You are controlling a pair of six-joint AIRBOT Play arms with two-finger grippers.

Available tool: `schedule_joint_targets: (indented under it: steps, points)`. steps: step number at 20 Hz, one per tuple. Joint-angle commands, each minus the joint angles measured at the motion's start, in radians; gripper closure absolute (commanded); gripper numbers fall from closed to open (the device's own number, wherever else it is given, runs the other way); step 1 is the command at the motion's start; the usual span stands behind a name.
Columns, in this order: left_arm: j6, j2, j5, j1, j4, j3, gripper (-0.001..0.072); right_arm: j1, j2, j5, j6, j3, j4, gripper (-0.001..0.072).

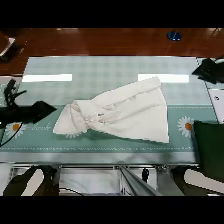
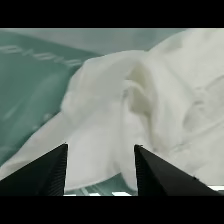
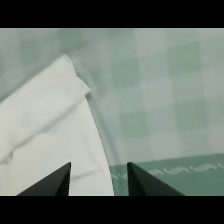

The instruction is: Fold the shirts.

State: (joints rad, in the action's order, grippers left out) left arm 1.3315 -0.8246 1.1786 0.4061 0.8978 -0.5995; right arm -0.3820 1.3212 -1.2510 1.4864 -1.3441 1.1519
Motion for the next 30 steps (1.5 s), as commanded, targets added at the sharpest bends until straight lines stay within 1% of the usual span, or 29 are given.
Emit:
schedule_joint_targets:
  steps: [1, 3, 4, 5, 7, 9, 11, 14, 17, 18, 19, 20, 21, 25, 27, 30]
  points:
    - [-0.039, 0.025, 0.124, 0.227, 0.037, 0.137, 0.0199, -0.064, -0.138, 0.059, -0.027, 0.286, 0.021, 0.0305]
    - [-0.112, 0.013, 0.127, 0.255, 0.034, 0.193, 0.0199, -0.062, -0.205, 0.089, -0.103, 0.473, -0.057, 0.0305]
    - [-0.120, 0.007, 0.119, 0.254, 0.034, 0.199, 0.0199, -0.062, -0.228, 0.091, -0.129, 0.538, -0.081, 0.0305]
    - [-0.125, -0.001, 0.108, 0.254, 0.034, 0.198, 0.0198, -0.061, -0.248, 0.089, -0.147, 0.591, -0.089, 0.0305]
    - [-0.203, -0.030, 0.077, 0.254, 0.034, 0.196, 0.0199, -0.061, -0.274, 0.108, -0.151, 0.656, -0.103, 0.0305]
    - [-0.257, -0.071, 0.051, 0.254, 0.003, 0.196, 0.0198, -0.061, -0.274, 0.106, -0.154, 0.674, -0.107, 0.0305]
    - [-0.320, -0.120, 0.046, 0.237, -0.057, 0.196, 0.0198, -0.061, -0.274, 0.102, -0.154, 0.676, -0.107, 0.0304]
    - [-0.403, -0.170, -0.006, 0.167, -0.079, 0.196, 0.0199, -0.061, -0.274, 0.085, -0.154, 0.676, -0.104, 0.0305]
    - [-0.437, -0.208, -0.026, 0.092, -0.085, 0.196, 0.0201, -0.061, -0.274, 0.070, -0.154, 0.676, -0.103, 0.0305]
    - [-0.458, -0.220, -0.019, 0.063, -0.087, 0.196, 0.0222, -0.062, -0.274, 0.070, -0.154, 0.676, -0.101, 0.0305]
    - [-0.473, -0.229, -0.011, 0.036, -0.086, 0.195, 0.0366, -0.062, -0.274, 0.069, -0.150, 0.676, -0.091, 0.0305]
    - [-0.487, -0.233, -0.008, 0.018, -0.086, 0.192, 0.0653, -0.062, -0.273, 0.069, -0.134, 0.676, -0.065, 0.0305]
    - [-0.502, -0.234, -0.009, 0.010, -0.087, 0.185, 0.0687, -0.062, -0.273, 0.069, -0.107, 0.676, -0.021, 0.0305]
    - [-0.500, -0.234, 0.000, 0.011, -0.087, 0.148, 0.0687, -0.062, -0.273, -0.017, -0.048, 0.684, 0.147, 0.0305]
    - [-0.497, -0.234, 0.000, 0.011, -0.087, 0.146, 0.0687, -0.061, -0.273, -0.040, -0.040, 0.727, 0.126, 0.0304]
    - [-0.497, -0.234, -0.001, 0.011, -0.087, 0.146, 0.0687, -0.061, -0.273, -0.044, -0.058, 0.805, 0.042, 0.0305]
